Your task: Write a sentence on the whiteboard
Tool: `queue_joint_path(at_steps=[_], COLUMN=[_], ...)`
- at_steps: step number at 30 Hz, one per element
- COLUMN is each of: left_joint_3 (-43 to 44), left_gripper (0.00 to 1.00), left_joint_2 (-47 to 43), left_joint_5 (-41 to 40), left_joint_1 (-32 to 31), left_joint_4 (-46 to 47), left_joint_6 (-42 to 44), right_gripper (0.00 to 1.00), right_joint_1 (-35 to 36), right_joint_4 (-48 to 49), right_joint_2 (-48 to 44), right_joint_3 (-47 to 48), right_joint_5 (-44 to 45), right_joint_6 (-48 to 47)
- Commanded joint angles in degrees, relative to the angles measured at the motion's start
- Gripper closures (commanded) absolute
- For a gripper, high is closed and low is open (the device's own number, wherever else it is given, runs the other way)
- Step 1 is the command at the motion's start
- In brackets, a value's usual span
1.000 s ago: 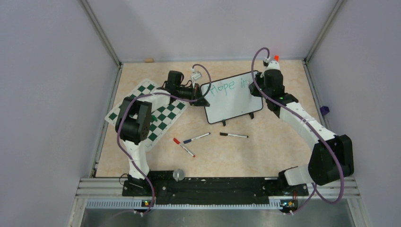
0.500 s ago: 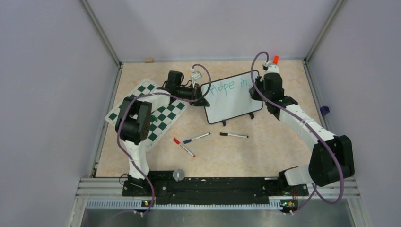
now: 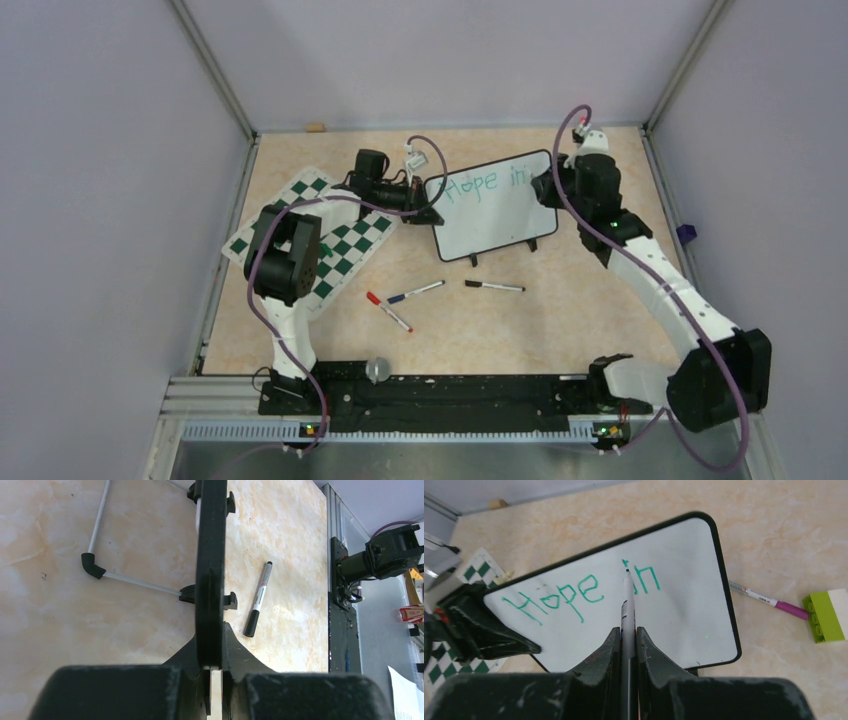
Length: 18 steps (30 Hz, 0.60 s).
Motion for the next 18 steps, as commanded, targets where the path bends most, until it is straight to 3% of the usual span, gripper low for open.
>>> queue_joint_path(at_steps=[1, 4, 9, 18], left_joint_3=[-1.9, -2.1, -2.6, -3.5], left_gripper=[0.95, 0.82, 0.71, 0.69], left_joint_2=[0.9, 0.1, -0.7, -1.0], left_joint_5=[-1.6, -1.3, -1.1, -0.9], left_joint_1=[-2.7, -2.7, -2.7, -2.8], left_joint_4=[-6.2, -6.3, -6.0, -4.5], left_joint_6=[5.2, 5.6, 5.1, 4.9], right_gripper=[1.00, 1.00, 1.00, 1.00], right_joint_1=[-0.7, -0.7, -0.7, -0.7], right_joint_4=[3.0, 3.8, 3.9, -1.1], right_joint_2=[-6.8, -9.1, -9.6, -12.4], right_joint_3=[0.1, -1.5, -2.0, -1.6], right_joint_5=[-2.9, -3.7, -5.8, -7.8], right_joint_6=[1.8, 2.5, 2.0, 1.3])
